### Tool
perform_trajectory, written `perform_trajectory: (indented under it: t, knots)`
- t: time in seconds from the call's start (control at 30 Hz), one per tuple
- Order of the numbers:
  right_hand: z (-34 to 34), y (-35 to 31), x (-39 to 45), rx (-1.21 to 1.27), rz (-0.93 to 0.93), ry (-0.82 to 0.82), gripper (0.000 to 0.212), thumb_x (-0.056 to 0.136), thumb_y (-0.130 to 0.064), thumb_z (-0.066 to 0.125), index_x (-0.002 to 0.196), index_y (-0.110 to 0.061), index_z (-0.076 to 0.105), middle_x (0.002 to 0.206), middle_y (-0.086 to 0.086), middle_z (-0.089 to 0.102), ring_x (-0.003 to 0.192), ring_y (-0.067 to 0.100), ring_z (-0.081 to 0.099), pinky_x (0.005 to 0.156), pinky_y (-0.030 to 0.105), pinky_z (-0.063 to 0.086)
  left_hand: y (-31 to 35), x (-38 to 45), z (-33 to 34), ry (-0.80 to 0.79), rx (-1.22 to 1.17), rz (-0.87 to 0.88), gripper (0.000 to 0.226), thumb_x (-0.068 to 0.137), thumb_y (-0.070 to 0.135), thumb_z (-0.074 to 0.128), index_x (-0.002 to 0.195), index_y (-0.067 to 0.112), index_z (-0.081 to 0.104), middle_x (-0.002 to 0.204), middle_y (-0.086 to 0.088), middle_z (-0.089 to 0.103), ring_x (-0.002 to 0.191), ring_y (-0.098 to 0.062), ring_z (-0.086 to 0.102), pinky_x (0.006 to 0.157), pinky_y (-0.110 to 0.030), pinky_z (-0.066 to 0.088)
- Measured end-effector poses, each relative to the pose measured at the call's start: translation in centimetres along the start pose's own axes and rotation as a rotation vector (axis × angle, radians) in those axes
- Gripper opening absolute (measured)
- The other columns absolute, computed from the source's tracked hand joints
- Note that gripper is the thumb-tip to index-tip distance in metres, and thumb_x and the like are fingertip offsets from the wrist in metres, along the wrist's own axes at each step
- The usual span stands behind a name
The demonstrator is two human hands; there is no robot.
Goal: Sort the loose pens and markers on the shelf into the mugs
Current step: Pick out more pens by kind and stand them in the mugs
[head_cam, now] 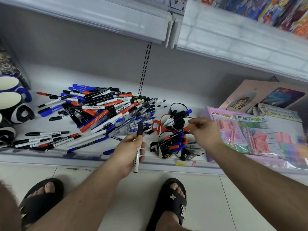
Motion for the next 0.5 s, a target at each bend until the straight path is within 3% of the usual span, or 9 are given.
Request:
perform_trajectory:
  t: [0.1,0.17,0.3,0.4,0.5]
  knots:
    - [3.2,1.1,0.1,-0.276,-0.115,-0.037,0.014,0.087,-0.013,0.070,0.101,-0.016,0.073,0.079,-0.008,0.066,0.073,0.012,0.063,0.071,0.023,0.051,-0.1,-0.1,0.2,-0.005,-0.049,0.004,0.015,0.100,0.014,0.055,0.110,0.011,0.066,0.089,-0.006,0.058,0.073,-0.019,0.054,0.074,-0.040,0.056]
    - [5.5,1.2,0.0,-0.431,-0.197,-0.118,0.006,0.086,-0.015,0.071,0.092,-0.017,0.070,0.081,-0.001,0.068,0.076,0.019,0.065,0.068,0.027,0.052,-0.3,0.1,0.1,-0.010,-0.031,0.005,0.012,0.097,0.011,0.060,0.107,0.010,0.066,0.086,-0.006,0.054,0.075,-0.020,0.053,0.082,-0.046,0.059]
    - [9.3,1.3,-0.5,-0.868,-0.343,-0.344,0.011,0.091,-0.022,0.065,0.096,-0.016,0.073,0.104,0.005,0.066,0.093,0.024,0.063,0.073,0.028,0.048,-0.1,0.3,-0.2,-0.011,0.028,0.012,0.009,0.092,0.008,0.066,0.100,0.012,0.066,0.089,-0.009,0.050,0.082,-0.024,0.050,0.086,-0.058,0.056]
    - [9.8,0.4,-0.6,-0.928,-0.350,-0.414,0.017,0.091,-0.023,0.064,0.103,-0.017,0.074,0.110,0.006,0.063,0.097,0.024,0.062,0.075,0.027,0.048,0.4,0.0,-0.2,-0.030,0.053,0.032,0.003,0.092,0.011,0.067,0.092,0.014,0.065,0.084,-0.005,0.054,0.083,-0.024,0.052,0.087,-0.056,0.055]
    - [9.8,-2.9,-1.0,-0.808,-0.399,-0.373,0.021,0.088,-0.023,0.066,0.108,-0.020,0.073,0.111,0.005,0.065,0.099,0.022,0.062,0.084,0.030,0.053,2.0,-0.5,-0.7,-0.007,0.162,0.091,0.008,0.092,0.017,0.068,0.098,0.014,0.064,0.081,0.000,0.062,0.083,-0.020,0.060,0.087,-0.048,0.056]
Point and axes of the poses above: each hand's wrist, its own x-axis towards the middle knuckle, its own z-axis out of the palm, y = z × x, the point moved 8 cm from there along x, towards the middle knuckle
